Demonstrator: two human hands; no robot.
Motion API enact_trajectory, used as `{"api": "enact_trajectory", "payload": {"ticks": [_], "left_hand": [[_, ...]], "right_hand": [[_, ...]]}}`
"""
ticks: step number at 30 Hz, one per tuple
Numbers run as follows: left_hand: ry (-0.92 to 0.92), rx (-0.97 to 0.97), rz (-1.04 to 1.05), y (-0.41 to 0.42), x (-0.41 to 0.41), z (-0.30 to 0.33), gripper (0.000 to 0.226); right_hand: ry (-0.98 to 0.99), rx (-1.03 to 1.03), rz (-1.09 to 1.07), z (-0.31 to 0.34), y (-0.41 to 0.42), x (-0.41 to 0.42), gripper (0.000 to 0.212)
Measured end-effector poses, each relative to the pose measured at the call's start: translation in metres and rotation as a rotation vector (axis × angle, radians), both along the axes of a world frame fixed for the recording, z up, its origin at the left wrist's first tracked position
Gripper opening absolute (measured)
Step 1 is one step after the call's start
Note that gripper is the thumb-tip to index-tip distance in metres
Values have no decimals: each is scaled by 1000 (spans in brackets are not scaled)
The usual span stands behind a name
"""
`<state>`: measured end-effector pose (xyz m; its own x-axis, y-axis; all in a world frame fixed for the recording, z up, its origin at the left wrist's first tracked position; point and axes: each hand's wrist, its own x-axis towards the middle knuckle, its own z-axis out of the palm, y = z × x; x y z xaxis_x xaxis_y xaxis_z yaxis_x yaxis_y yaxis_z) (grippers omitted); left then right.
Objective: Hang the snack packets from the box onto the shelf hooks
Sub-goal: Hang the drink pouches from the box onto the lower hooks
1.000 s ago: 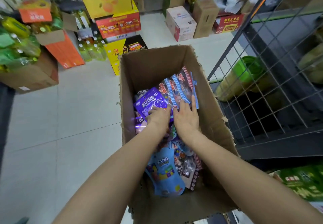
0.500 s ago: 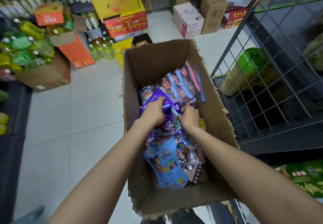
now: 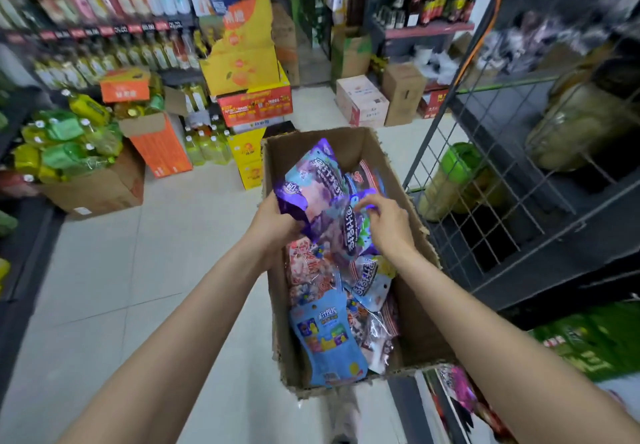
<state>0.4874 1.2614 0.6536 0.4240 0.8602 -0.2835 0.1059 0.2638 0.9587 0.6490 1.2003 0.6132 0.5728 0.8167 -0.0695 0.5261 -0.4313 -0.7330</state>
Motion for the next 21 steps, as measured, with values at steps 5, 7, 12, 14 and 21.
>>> {"api": "enact_trajectory", "payload": {"ticks": [5, 7, 12, 14, 21], "left_hand": [[-209, -142, -149, -29, -31, 22, 47], [-269, -191, -222, -45, -44, 26, 50], [-398, -263, -376, -94, -62, 35, 45], [-454, -317, -416, -118, -60, 42, 45], [-407, -362, -802, -223, -32, 60, 48]], "right_hand": [[105, 131, -207, 43, -52, -23, 38], [121, 167, -298, 66, -79, -40, 34], [128, 253, -490, 108, -152, -85, 30], [116, 270, -538, 118, -183, -95, 32], [26, 477, -743, 139, -310, -104, 55]]}}
